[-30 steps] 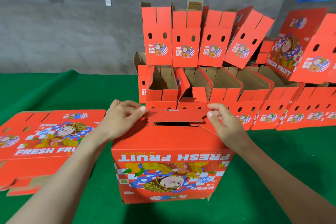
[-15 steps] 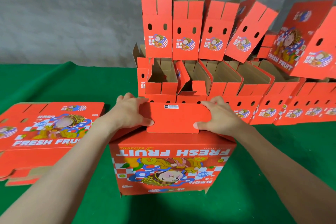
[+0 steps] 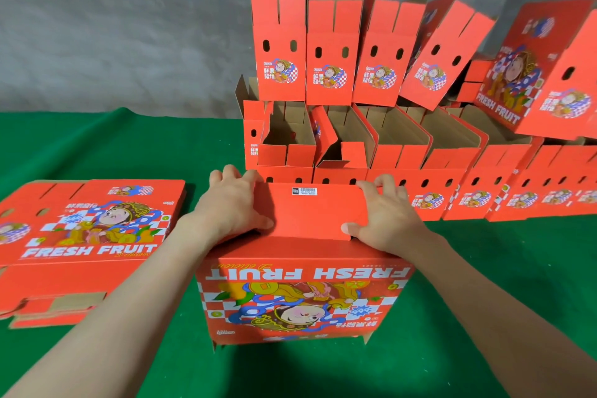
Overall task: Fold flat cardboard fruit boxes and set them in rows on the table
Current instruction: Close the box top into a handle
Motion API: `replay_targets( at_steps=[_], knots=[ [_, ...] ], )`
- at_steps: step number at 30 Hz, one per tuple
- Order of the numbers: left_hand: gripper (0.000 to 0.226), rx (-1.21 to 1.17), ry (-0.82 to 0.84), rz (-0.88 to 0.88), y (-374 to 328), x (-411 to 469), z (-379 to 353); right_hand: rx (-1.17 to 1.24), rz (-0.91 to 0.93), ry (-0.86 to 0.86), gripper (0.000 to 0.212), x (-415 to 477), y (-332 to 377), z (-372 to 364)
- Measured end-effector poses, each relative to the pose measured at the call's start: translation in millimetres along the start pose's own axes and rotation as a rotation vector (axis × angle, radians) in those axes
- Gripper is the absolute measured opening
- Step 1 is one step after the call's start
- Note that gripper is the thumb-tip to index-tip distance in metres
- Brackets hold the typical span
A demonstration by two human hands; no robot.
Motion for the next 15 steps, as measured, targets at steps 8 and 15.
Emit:
replay_targets(
  at_steps=[8,15],
  knots=[
    [0.079,-0.069,0.028,-0.015,0.2,-4.1,3.3,0.101,0.040,0.083,0.078,-0.7,-1.8,-6.4],
    [0.083,-0.131,0.048,-0.011,2.9,-10.0,0.7,0.206,0.040,0.042,0.068,-2.0,-4.1,0.5]
  ],
)
Point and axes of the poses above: each hand's wrist, its own x-axis towards the middle knuckle, its own z-axis out of the back of the hand, y = z × x, the point moved 9 cm from there along x, towards the middle knuckle, and after that the axes turned 14 degrees about -x, right-handed, at the moved point
